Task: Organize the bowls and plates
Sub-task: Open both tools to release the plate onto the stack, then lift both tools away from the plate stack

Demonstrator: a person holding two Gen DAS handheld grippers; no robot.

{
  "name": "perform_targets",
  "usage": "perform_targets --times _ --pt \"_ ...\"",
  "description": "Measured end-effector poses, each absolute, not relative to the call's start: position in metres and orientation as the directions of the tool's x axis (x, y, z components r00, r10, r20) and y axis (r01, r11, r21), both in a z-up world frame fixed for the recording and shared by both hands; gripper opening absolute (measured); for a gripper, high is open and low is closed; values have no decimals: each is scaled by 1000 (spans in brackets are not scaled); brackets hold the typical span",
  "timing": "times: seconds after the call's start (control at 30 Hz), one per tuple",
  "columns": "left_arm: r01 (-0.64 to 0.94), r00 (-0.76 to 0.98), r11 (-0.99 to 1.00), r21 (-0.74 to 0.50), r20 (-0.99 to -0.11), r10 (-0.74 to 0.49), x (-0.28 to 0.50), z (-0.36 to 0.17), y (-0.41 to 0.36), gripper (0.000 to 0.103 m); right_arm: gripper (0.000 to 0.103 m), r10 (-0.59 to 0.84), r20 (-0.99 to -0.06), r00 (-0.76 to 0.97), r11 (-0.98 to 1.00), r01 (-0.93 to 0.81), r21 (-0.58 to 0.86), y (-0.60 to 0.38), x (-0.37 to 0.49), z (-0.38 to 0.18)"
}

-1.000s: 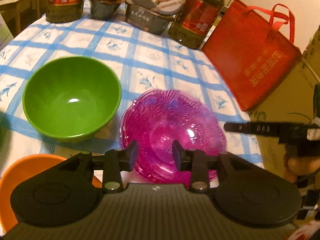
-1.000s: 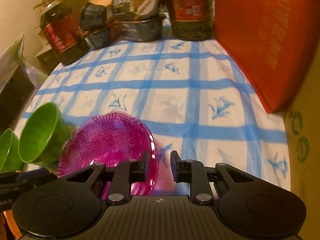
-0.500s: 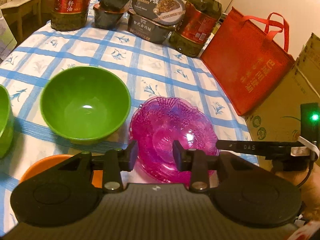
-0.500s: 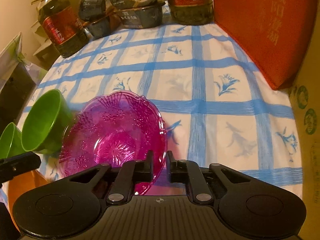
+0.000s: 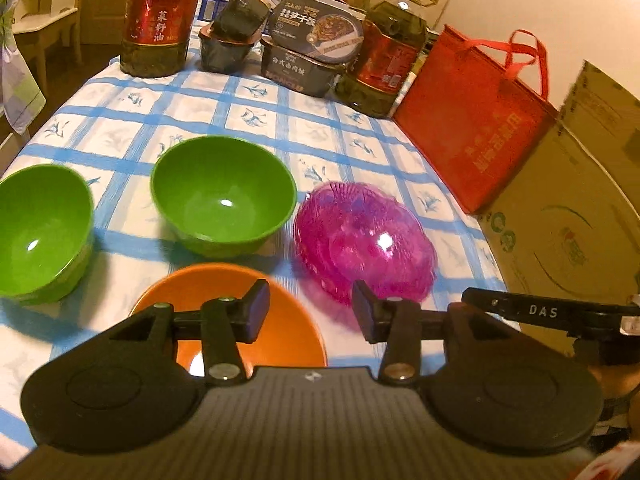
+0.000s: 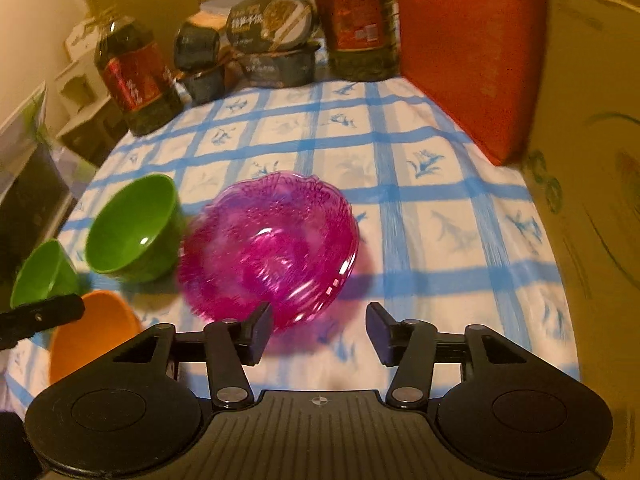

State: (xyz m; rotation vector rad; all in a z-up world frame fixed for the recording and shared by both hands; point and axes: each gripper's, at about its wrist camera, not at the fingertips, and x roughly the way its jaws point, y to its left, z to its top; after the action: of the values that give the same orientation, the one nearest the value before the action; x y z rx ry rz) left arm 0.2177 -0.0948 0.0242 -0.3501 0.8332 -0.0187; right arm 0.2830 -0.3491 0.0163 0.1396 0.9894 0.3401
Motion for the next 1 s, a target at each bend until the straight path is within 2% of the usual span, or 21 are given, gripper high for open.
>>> perform_targets --times 0.13,0.2,0.43,0.5,0.53,1.0 --pt "-98 679 948 -302 -717 -158 192 28 -91 50 58 329 -769 547 944 -160 290 -345 244 28" --pt "-80 681 953 -292 -714 -162 180 29 -89 53 69 327 -763 557 943 -138 304 -342 227 31" --pt "-63 696 965 -254 -705 -140 135 31 -74 72 72 315 -755 575 944 -106 313 -324 168 35" --pt "-64 702 964 -257 -699 -140 120 31 -68 83 72 313 -756 575 945 -112 306 -318 157 36" --pt "-67 704 963 -260 -697 -139 115 31 -64 85 72 311 -756 576 947 -117 300 -314 150 37" --pt "-157 699 970 -188 -715 -25 55 15 -20 88 72 350 -760 548 937 -199 289 -264 98 33"
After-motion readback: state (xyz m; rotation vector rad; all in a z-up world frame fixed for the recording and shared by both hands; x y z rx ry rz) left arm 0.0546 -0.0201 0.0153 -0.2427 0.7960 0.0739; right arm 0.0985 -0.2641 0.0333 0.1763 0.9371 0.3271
